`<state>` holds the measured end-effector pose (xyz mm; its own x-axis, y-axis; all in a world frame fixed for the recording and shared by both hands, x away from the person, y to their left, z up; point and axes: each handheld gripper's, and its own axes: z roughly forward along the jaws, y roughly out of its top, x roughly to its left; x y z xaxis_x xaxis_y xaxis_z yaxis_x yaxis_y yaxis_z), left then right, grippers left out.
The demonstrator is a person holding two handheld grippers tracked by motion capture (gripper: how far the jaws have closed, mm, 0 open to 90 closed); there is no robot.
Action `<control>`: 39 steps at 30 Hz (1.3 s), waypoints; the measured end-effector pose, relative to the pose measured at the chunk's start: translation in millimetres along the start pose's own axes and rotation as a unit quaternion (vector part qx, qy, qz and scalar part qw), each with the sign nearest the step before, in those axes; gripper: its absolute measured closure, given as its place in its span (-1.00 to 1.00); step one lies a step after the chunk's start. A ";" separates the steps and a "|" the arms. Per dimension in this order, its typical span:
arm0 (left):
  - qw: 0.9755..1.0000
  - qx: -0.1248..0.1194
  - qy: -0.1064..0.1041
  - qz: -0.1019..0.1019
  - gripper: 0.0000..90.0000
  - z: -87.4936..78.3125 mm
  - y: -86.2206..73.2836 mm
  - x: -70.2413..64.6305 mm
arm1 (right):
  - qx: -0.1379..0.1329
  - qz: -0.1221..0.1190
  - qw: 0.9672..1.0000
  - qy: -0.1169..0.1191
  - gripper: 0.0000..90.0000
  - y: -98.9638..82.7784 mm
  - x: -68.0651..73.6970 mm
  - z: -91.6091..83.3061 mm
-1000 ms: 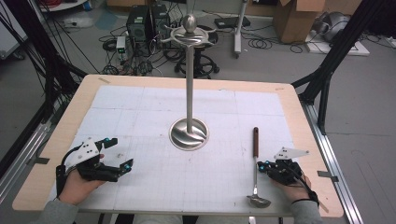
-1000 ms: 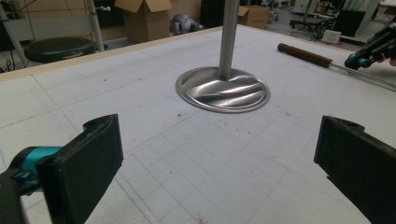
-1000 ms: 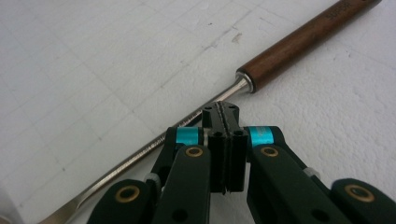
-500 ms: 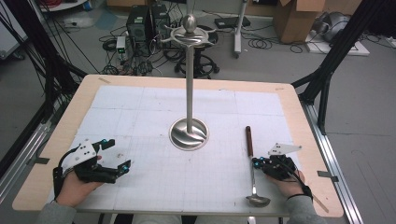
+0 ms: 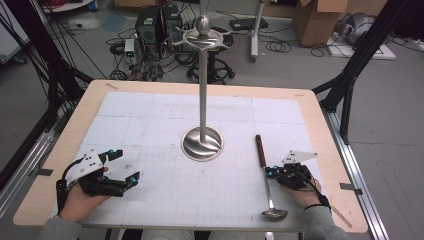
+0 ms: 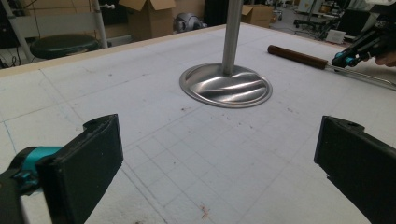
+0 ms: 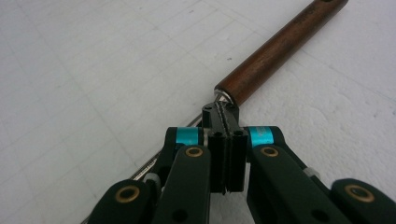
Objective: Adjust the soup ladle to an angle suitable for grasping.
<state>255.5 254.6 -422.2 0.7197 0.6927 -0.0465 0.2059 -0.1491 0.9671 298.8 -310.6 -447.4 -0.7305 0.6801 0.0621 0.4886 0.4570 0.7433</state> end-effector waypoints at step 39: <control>1.000 0.003 -0.005 0.002 -0.96 2.8 0.2 -1.4 | 0.018 -0.074 0.991 0.106 1.00 19.9 40.3 3.2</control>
<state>256.4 251.6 -422.6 0.7265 0.6856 -0.0459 0.2079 -0.1557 0.9657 280.5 -272.3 -432.2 -0.8774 0.4702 0.0950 0.3822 0.5654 0.7309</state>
